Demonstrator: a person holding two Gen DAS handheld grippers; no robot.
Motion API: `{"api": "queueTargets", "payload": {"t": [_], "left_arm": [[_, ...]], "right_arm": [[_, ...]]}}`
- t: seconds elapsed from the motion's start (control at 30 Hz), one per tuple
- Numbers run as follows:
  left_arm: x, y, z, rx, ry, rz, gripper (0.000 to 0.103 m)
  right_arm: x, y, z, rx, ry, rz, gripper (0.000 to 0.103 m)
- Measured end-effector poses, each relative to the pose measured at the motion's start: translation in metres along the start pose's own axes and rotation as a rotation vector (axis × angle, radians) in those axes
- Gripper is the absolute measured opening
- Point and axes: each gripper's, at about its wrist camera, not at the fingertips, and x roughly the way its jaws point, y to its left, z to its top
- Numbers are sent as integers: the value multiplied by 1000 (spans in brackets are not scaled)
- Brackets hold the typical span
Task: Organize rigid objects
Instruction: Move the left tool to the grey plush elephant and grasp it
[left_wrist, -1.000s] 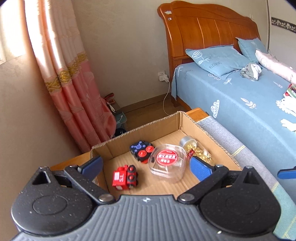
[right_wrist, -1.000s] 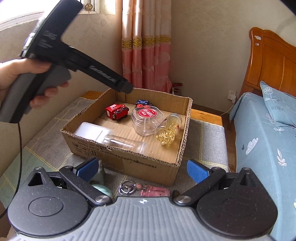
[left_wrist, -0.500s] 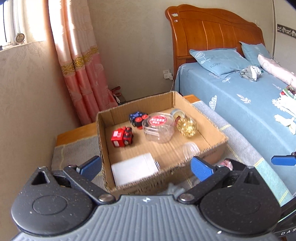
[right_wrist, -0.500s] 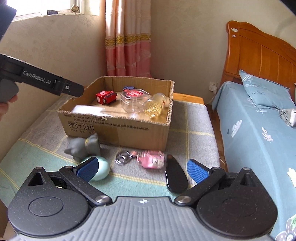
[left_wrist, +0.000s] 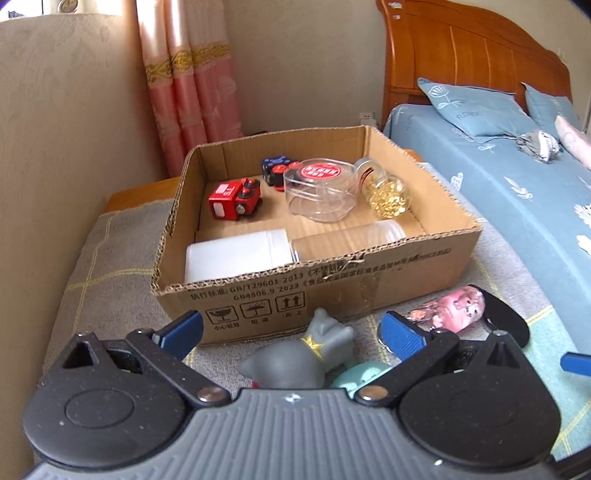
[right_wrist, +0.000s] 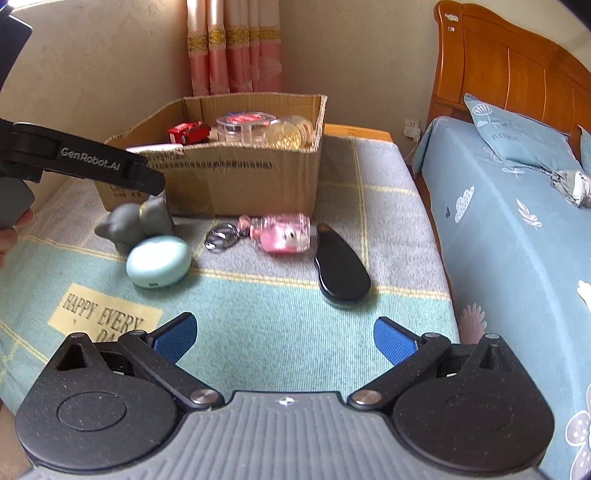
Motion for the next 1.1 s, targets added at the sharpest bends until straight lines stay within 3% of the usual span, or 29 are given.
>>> {"api": "queueTargets", "payload": {"t": [0.4,0.63,1.1], "left_arm": [[28,4,-11,-34,63,33,102],[15,26,-21,-59,62,-58,102],[-7,45,-34,-12,83,-82,102]], "right_arm": [[17,6,-8,-23,54,23,103],[18,11,-10,-54,65,11,103],[18,11,-9,-56,69,11,103]]}}
